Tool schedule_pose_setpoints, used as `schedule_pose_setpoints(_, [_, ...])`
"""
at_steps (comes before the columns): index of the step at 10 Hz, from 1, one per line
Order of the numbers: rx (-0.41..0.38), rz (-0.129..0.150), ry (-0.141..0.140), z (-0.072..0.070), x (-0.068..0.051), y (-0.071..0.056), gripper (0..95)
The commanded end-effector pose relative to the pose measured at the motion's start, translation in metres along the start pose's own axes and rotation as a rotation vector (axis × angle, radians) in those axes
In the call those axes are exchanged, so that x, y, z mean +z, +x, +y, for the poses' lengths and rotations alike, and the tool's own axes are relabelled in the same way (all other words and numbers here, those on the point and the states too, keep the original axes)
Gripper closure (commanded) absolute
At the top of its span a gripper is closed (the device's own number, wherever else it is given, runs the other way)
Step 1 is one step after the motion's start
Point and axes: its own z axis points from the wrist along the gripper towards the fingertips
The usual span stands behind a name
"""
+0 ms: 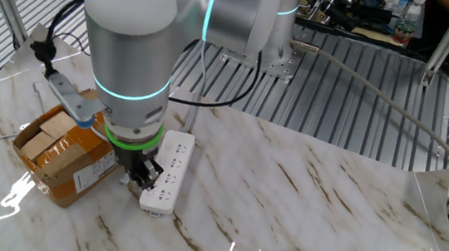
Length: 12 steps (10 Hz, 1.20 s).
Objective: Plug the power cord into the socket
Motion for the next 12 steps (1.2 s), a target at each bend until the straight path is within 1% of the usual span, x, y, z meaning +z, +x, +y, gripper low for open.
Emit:
schedule_pose_setpoints(1, [0.181, 0.03, -0.029, -0.003, -0.025, 0.01, 57.0])
schedule_pose_setpoints(2, [0.212, 0.031, -0.03, -0.008, -0.03, 0.014, 57.0])
schedule_pose_setpoints(3, [0.267, 0.027, -0.03, -0.016, -0.035, 0.024, 76.0])
schedule_pose_setpoints(4, [0.296, 0.025, -0.027, -0.02, -0.037, 0.029, 76.0])
schedule_pose_setpoints(5, [0.343, 0.025, -0.025, -0.026, -0.038, 0.037, 76.0])
schedule_pose_setpoints(6, [0.398, 0.023, -0.019, -0.028, -0.038, 0.04, 76.0])
schedule_pose_setpoints(7, [0.436, 0.024, -0.014, -0.027, -0.039, 0.041, 76.0])
schedule_pose_setpoints(8, [0.463, 0.006, 0.002, -0.027, -0.039, 0.041, 57.0])
schedule_pose_setpoints(9, [0.471, 0.0, -0.003, -0.027, -0.039, 0.041, 57.0])
schedule_pose_setpoints(11, [0.49, -0.005, -0.002, -0.027, -0.039, 0.041, 57.0])
schedule_pose_setpoints(12, [0.503, 0.004, -0.003, -0.027, -0.039, 0.041, 57.0])
